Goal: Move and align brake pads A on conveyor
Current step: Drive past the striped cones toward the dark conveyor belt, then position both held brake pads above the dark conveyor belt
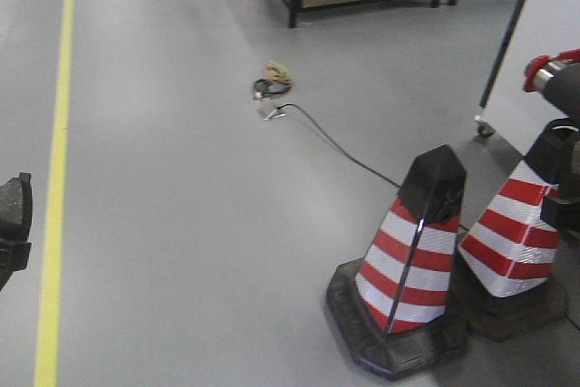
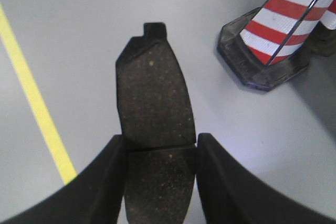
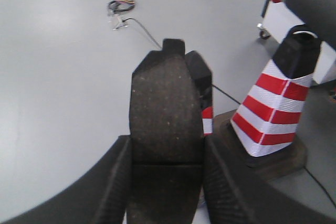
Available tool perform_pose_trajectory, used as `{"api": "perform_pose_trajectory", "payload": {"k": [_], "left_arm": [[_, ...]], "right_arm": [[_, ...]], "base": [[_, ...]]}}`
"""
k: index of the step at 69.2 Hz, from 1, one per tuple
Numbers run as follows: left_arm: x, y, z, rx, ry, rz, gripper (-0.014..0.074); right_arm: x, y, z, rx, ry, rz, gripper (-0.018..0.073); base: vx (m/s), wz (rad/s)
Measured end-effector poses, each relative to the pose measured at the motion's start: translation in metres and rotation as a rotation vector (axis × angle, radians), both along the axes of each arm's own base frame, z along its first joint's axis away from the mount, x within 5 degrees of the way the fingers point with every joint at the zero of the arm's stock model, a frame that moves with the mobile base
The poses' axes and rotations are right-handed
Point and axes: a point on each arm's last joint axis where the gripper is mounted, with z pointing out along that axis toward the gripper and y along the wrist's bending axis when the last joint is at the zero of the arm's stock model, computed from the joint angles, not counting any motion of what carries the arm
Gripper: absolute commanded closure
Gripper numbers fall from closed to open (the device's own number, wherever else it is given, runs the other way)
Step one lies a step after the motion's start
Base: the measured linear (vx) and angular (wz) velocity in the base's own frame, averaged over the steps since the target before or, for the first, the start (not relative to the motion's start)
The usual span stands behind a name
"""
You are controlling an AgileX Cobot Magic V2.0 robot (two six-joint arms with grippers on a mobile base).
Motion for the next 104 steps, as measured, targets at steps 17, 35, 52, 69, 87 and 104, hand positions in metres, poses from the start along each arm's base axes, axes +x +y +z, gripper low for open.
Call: {"api": "perform_pose_trajectory", "payload": {"k": [17, 35, 52, 69, 87, 104], "left_arm": [[0.0, 0.0001, 0.0, 0.001, 0.0, 0.0, 0.0433], [0.0, 0.0001, 0.0, 0.001, 0.0, 0.0, 0.0433], [0.0001, 0.0001, 0.0, 0.001, -0.001, 0.0, 0.0433], [0.0001, 0.0001, 0.0, 0.001, -0.001, 0.0, 0.0433], [0.0001, 0.0001, 0.0, 0.001, -0.001, 0.0, 0.0433], [0.0001, 0.0, 0.0001, 0.0, -0.001, 0.0, 0.0433]], "right_arm": [[0.0, 0.0, 0.0, 0.0, 0.0, 0.0, 0.0447], [0.0, 0.0, 0.0, 0.0, 0.0, 0.0, 0.0447], [0.0, 0.0, 0.0, 0.0, 0.0, 0.0, 0.0447], [0.0, 0.0, 0.0001, 0.0, -0.001, 0.0, 0.0447], [0.0, 0.0, 0.0001, 0.0, -0.001, 0.0, 0.0447], [-0.0003, 0.0, 0.0003, -0.001, -0.002, 0.0, 0.0447]], "base": [[0.36, -0.5], [0.31, -0.66], [0.27, -0.79], [0.24, -0.84], [0.23, -0.85], [0.24, -0.66]]}}
